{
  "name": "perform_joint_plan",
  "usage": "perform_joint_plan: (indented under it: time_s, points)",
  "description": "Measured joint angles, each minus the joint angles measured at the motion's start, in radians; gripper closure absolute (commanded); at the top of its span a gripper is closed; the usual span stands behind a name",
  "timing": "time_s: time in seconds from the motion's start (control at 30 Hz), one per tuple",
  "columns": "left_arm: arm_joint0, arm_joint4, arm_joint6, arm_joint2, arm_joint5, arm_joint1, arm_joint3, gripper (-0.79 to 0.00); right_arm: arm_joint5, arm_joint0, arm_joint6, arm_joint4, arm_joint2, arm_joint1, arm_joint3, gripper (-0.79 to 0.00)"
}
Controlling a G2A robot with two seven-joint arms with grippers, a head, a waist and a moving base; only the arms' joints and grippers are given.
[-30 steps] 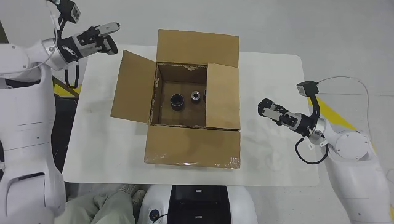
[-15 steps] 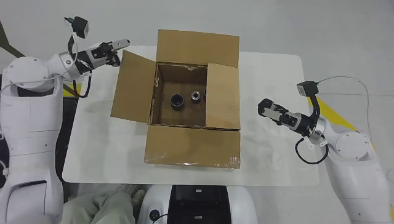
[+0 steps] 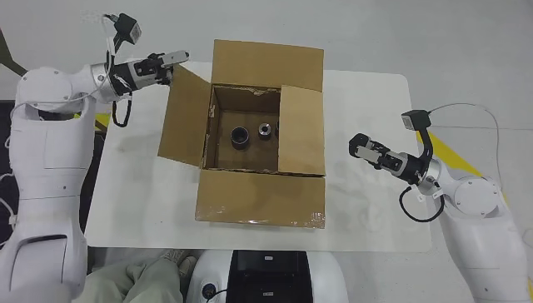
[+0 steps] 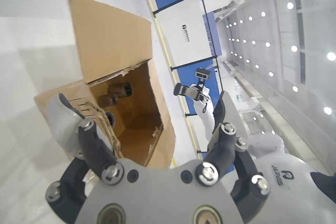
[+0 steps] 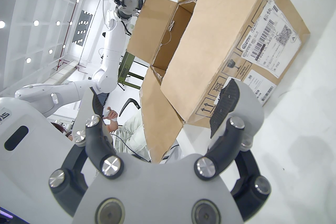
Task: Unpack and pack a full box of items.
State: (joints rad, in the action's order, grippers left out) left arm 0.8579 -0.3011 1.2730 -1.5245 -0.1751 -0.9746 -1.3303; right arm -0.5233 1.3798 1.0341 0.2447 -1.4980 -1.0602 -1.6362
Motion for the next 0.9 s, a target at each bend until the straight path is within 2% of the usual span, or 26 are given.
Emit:
perform_joint_plan:
  time_s: [0.23,0.6,0.9]
  points:
    - [-0.044,-0.071,0.029,0.046,-0.001,-0.004,-0.017,-0.785,0.000,0.000,0.000,0.000,0.000,0.000,0.000,-0.785]
    - [-0.116,-0.094,0.025,0.199,0.002,-0.025,-0.024,-0.785,0.000,0.000,0.000,0.000,0.000,0.000,0.000,-0.785]
    - [-0.166,-0.042,0.025,0.330,-0.010,-0.045,-0.016,-0.785,0.000,0.000,0.000,0.000,0.000,0.000,0.000,-0.785]
